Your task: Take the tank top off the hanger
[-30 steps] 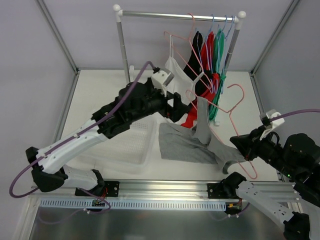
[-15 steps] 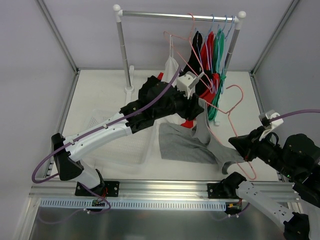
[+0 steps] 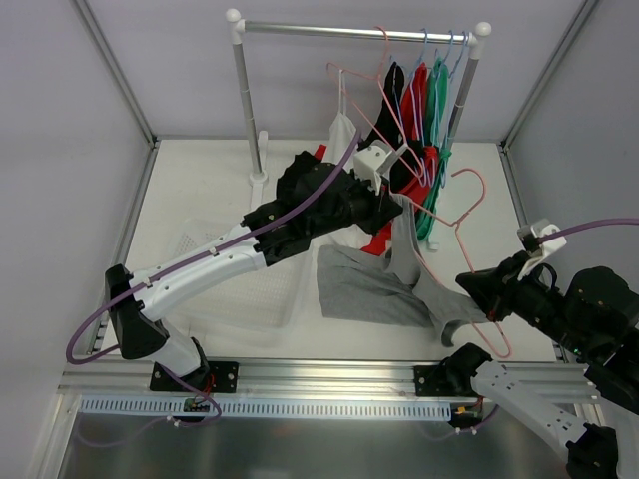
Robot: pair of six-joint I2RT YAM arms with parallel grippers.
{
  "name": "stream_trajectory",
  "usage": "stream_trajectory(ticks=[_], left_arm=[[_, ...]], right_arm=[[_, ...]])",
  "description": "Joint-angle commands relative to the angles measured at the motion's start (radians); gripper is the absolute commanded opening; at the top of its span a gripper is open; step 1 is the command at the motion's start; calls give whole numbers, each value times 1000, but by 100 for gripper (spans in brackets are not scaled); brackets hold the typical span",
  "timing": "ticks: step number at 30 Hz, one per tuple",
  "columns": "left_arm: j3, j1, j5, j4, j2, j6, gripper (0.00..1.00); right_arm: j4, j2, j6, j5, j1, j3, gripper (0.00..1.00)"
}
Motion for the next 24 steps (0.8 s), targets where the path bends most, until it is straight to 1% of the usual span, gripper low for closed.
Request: stream_trajectory(ticks=[1,3,4,6,7,10,11,13,18,22,24], left_arm=[[8,-7,-62,58,-15,-11,0],[-17,-9,-125,56,-38,-29,0],[-24,-9,-198,56,-59,-37,0],[-53,-7,-277,56,-81,-59,0],[-63,-9,-353,56,-102,-68,0],[-95,-9,-465,54,-133,-106,0],[-103,-9,-525,54,-151,-114,0],[-121,-9,-577,53,-168,-135,0],[-164,-9,-722,48,-212,-183,0],[-164,-9,-756,36,-220,-197,0],[-163,-9,-757,31,-219,-198,0]], right_arm=[[77,-13,-2,-12,5,4,0],[77,-19,-8,-12,6,-10,0],[75,-22,-11,-12,5,-16,0],[71,-28,-14,-12,5,-33,0],[71,-34,-17,-15,6,-38,0],[63,-45,-40,-66,6,-55,0],[60,-52,-48,-82,6,-58,0],[55,-65,-63,-121,6,-67,0],[57,-121,-87,-156,5,-79,0],[68,-174,-123,-167,6,-76,0],[107,-207,-135,-178,6,-102,0]])
